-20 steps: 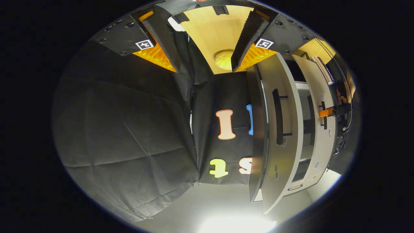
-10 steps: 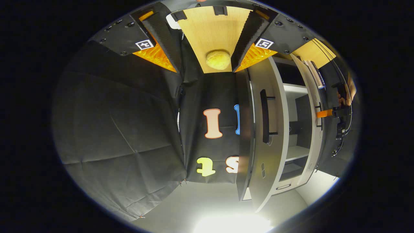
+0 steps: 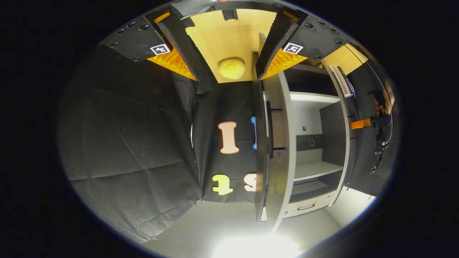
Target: Open the right door of the double-door shoe cabinet with the right hand, and open the left door with the left hand.
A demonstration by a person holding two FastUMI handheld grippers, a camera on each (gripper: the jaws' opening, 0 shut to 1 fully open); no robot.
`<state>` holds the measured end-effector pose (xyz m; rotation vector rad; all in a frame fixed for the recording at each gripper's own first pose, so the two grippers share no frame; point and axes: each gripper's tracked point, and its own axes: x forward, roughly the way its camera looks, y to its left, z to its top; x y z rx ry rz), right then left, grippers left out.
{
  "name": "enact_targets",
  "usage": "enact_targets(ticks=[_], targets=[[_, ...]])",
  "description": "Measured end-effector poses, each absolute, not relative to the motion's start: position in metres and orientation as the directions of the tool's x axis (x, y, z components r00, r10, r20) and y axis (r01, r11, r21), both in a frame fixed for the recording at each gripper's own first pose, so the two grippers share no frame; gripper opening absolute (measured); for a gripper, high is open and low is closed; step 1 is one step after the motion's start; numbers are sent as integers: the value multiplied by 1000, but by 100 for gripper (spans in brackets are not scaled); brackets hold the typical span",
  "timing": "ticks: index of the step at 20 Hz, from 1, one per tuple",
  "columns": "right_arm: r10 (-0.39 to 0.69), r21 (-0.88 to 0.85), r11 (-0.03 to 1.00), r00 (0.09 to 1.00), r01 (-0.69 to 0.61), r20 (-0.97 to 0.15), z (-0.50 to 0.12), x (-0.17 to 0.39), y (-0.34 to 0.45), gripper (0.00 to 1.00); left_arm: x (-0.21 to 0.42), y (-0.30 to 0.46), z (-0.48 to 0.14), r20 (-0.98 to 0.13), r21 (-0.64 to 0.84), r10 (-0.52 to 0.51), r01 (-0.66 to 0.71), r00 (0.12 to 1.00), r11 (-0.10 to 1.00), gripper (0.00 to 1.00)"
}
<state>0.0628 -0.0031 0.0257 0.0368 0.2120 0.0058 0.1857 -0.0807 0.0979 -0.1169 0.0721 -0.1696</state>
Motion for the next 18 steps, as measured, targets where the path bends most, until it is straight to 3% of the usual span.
enact_targets(ticks=[6,7,8,11,18], targets=[[-26,50,998,978,37,-209,29,36,27,98,164,-56,102,-56,-129,-204,195,977,972,18],[-28,58,997,977,41,-209,31,33,32,93,162,-51,101,-56,-127,-208,200,976,972,18],[-25,66,997,977,40,-210,31,30,38,98,160,-47,101,-55,-122,-212,204,976,971,18],[-29,64,997,977,43,-210,34,22,53,98,153,-34,99,-51,-119,-212,205,976,971,19],[-25,34,999,979,32,-201,43,12,80,98,139,-3,94,-45,-83,-215,211,976,974,11]])
